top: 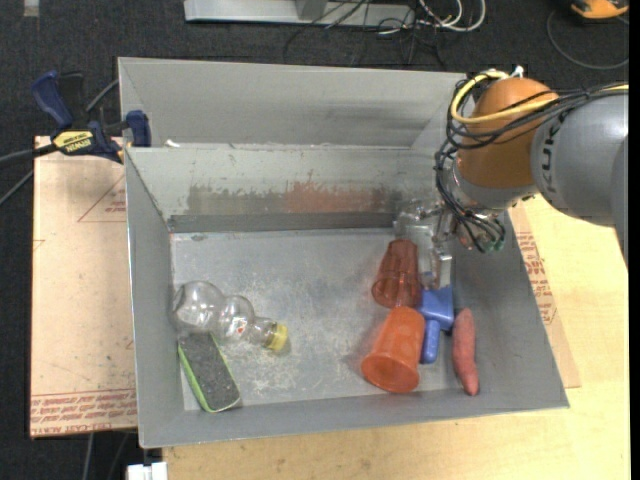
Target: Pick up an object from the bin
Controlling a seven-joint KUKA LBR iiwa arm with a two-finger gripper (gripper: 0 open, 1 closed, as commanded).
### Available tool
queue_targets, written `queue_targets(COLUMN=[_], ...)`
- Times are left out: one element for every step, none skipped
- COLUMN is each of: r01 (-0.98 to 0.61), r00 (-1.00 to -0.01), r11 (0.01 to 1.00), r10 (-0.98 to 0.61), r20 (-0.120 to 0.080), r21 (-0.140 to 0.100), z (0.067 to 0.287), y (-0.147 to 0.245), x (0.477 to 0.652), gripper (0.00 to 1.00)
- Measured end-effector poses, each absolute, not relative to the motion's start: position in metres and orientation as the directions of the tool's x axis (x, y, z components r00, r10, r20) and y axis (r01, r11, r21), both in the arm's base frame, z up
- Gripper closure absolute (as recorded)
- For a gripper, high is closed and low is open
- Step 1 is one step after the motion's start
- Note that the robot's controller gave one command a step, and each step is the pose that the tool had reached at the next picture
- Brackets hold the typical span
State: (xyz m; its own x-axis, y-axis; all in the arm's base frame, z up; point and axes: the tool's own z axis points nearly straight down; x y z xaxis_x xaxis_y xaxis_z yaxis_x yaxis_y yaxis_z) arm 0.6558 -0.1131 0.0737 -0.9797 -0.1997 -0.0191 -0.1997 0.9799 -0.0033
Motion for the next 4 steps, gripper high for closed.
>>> queue_targets(r01=[-0.437,-0.438,-0.437,-0.438], r00=[-0.900,-0.899,-0.899,-0.899], r11=[0.900,0.899,0.900,0.899], r10=[-0.437,-0.438,-0.437,-0.438], r20=[-0.007,-0.019,-0.021,-0.021], r21=[0.000,-0.006,-0.008,-0.008], z=[0.0710,0.0706,0.0704,0.0704], y=[-0.0599,-0.0524,-0.0581,-0.0579], x=[0.6258,0.6175,0.6171,0.6171], gripper=[0.00,1.00,0.00,0.00])
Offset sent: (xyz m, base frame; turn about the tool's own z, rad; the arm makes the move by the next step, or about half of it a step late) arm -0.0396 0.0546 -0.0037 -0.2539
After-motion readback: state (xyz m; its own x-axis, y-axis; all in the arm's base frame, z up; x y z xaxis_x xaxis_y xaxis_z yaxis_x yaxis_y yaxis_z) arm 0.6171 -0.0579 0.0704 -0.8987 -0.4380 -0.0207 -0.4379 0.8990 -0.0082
